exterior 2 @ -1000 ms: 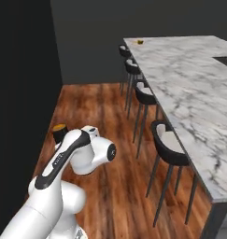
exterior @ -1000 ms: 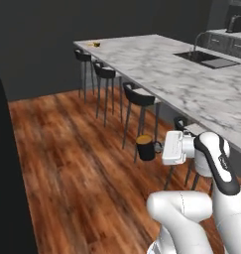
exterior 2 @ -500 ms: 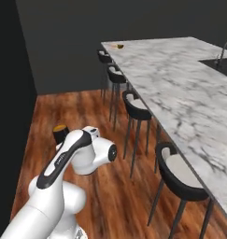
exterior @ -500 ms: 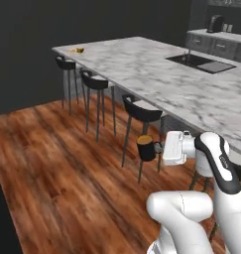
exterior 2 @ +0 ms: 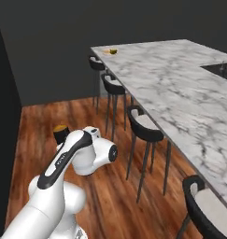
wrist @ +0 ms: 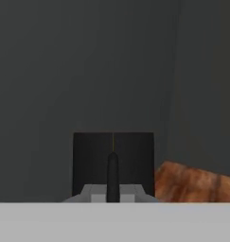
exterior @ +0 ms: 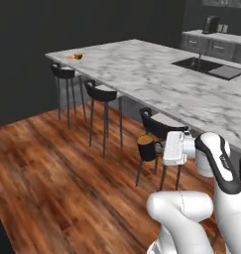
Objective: Pick up the brewed coffee from the coffee machine and place it next to the breakfast plate on the dining counter.
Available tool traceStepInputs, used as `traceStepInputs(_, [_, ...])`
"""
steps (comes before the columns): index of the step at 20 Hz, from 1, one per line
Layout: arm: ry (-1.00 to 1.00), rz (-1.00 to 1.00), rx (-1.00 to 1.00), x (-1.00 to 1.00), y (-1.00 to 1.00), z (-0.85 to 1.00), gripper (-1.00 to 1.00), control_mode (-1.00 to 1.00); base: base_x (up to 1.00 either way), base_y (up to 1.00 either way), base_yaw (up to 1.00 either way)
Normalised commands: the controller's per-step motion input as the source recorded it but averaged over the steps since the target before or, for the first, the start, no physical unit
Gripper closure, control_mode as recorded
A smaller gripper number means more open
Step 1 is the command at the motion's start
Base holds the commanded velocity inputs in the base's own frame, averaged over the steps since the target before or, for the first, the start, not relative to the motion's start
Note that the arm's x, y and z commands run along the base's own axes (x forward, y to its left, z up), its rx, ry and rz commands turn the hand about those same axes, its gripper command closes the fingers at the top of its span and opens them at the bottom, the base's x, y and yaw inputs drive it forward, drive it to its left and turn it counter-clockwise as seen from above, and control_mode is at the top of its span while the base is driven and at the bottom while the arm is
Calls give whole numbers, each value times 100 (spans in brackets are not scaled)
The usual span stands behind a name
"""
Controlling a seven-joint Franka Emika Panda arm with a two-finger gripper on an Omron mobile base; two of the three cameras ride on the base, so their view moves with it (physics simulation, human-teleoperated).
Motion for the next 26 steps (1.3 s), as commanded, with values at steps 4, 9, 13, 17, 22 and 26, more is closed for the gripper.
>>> traceStepInputs(4, [0, 0, 0, 0, 0, 0, 100, 100, 100, 86, -21])
traceStepInputs(9, [0, 0, 0, 0, 0, 0, 100, 100, 100, 89, -19])
traceStepInputs(13, [0, 0, 0, 0, 0, 0, 100, 100, 100, 83, -18])
traceStepInputs(17, [0, 0, 0, 0, 0, 0, 100, 100, 100, 79, -18])
traceStepInputs(22, [0, 0, 0, 0, 0, 0, 100, 100, 100, 72, -19])
traceStepInputs(26, [0, 0, 0, 0, 0, 0, 100, 100, 100, 64, -24])
